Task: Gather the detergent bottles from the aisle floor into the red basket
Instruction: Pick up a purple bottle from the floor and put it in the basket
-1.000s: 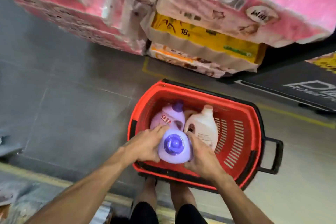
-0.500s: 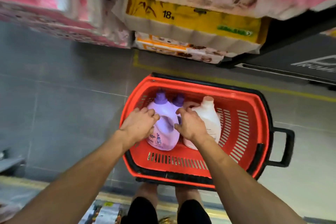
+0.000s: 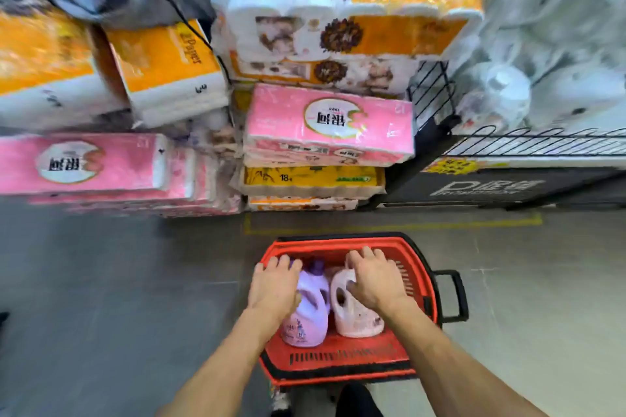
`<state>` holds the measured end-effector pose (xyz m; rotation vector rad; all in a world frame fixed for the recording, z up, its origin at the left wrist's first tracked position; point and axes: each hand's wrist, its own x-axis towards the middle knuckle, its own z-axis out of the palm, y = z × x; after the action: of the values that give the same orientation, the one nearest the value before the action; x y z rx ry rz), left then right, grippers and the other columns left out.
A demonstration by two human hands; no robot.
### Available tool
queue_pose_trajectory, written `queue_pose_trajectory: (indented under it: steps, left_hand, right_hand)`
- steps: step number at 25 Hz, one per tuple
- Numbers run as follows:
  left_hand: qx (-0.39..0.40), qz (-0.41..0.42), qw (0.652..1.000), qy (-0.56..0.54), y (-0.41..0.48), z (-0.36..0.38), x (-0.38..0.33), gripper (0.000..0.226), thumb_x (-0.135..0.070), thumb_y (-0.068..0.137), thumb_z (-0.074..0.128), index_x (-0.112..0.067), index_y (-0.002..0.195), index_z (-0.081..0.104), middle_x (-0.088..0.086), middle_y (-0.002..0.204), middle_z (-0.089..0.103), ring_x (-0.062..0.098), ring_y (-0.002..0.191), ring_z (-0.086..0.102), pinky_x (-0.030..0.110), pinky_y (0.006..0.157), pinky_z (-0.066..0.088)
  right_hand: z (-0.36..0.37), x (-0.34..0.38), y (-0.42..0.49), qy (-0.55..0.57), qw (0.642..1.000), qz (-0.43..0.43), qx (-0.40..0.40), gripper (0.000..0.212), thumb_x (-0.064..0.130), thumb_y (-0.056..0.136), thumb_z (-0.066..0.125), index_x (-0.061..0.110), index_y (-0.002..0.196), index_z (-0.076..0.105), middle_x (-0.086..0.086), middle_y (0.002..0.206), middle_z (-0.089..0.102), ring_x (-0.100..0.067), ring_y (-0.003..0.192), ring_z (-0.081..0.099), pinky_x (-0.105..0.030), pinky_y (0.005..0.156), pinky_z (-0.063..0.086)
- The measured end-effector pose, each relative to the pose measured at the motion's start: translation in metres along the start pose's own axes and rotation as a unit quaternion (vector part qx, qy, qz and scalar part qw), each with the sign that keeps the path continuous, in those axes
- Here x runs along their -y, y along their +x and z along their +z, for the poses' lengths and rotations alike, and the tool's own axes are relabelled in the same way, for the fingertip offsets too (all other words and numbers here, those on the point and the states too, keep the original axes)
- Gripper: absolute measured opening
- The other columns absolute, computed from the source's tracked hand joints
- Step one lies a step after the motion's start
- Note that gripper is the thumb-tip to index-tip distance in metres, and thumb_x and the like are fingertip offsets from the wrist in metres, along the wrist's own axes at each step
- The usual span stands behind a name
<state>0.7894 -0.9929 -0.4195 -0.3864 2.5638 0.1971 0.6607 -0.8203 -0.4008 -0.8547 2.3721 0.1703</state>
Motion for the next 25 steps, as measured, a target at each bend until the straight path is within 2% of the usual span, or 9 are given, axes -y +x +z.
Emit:
queue_pose_trajectory:
  steps: [3, 8, 13, 21, 25]
  left_hand:
    - [-0.039, 0.039, 0.998, 0.033, -0.027, -0.056, 0.001, 0.053, -0.044, 0.083, 0.066, -0.025, 0.132, 0.055, 0.004, 0.127, 0.058, 0.029, 0.117, 0.054, 0.043, 0.092, 0.043]
    - [-0.097, 0.08, 0.988, 0.089, -0.05, -0.137, -0.004, 0.051, -0.042, 0.089, 0.061, -0.024, 0.136, 0.049, 0.006, 0.137, 0.054, 0.029, 0.128, 0.049, 0.045, 0.101, 0.039]
    - [-0.147, 0.139, 0.972, 0.115, -0.06, -0.194, -0.059, 0.045, -0.04, 0.09, 0.06, -0.025, 0.131, 0.05, 0.004, 0.132, 0.054, 0.029, 0.124, 0.049, 0.043, 0.097, 0.04]
    - [-0.184, 0.274, 0.929, 0.167, -0.065, -0.242, -0.228, 0.038, -0.036, 0.092, 0.059, -0.023, 0.128, 0.054, 0.004, 0.127, 0.058, 0.03, 0.121, 0.051, 0.046, 0.097, 0.04]
    - [-0.208, 0.332, 0.9, 0.191, -0.065, -0.265, -0.344, 0.039, -0.032, 0.093, 0.056, -0.023, 0.13, 0.054, 0.006, 0.127, 0.057, 0.031, 0.122, 0.051, 0.046, 0.098, 0.04]
  right_hand:
    - [-0.04, -0.002, -0.044, 0.001, 0.999, 0.045, -0.018, 0.048, 0.043, 0.09, 0.066, 0.02, 0.13, 0.05, -0.009, 0.134, 0.052, -0.033, 0.129, 0.047, -0.046, 0.1, 0.046]
    - [-0.092, -0.001, -0.095, 0.02, 0.994, 0.088, -0.061, 0.056, 0.048, 0.09, 0.065, 0.019, 0.134, 0.046, -0.01, 0.134, 0.053, -0.035, 0.131, 0.048, -0.047, 0.1, 0.046]
    - [-0.134, -0.032, -0.146, 0.047, 0.985, 0.126, -0.106, 0.047, 0.037, 0.09, 0.063, 0.018, 0.13, 0.049, -0.01, 0.131, 0.056, -0.036, 0.128, 0.051, -0.048, 0.1, 0.047]
    - [-0.147, -0.163, -0.253, 0.066, 0.96, 0.249, -0.114, 0.046, 0.044, 0.095, 0.06, 0.016, 0.131, 0.053, -0.011, 0.134, 0.056, -0.035, 0.129, 0.049, -0.05, 0.102, 0.044]
    - [-0.145, -0.265, -0.311, 0.091, 0.935, 0.315, -0.139, 0.044, 0.042, 0.096, 0.06, 0.016, 0.131, 0.055, -0.011, 0.135, 0.057, -0.034, 0.129, 0.05, -0.048, 0.101, 0.045]
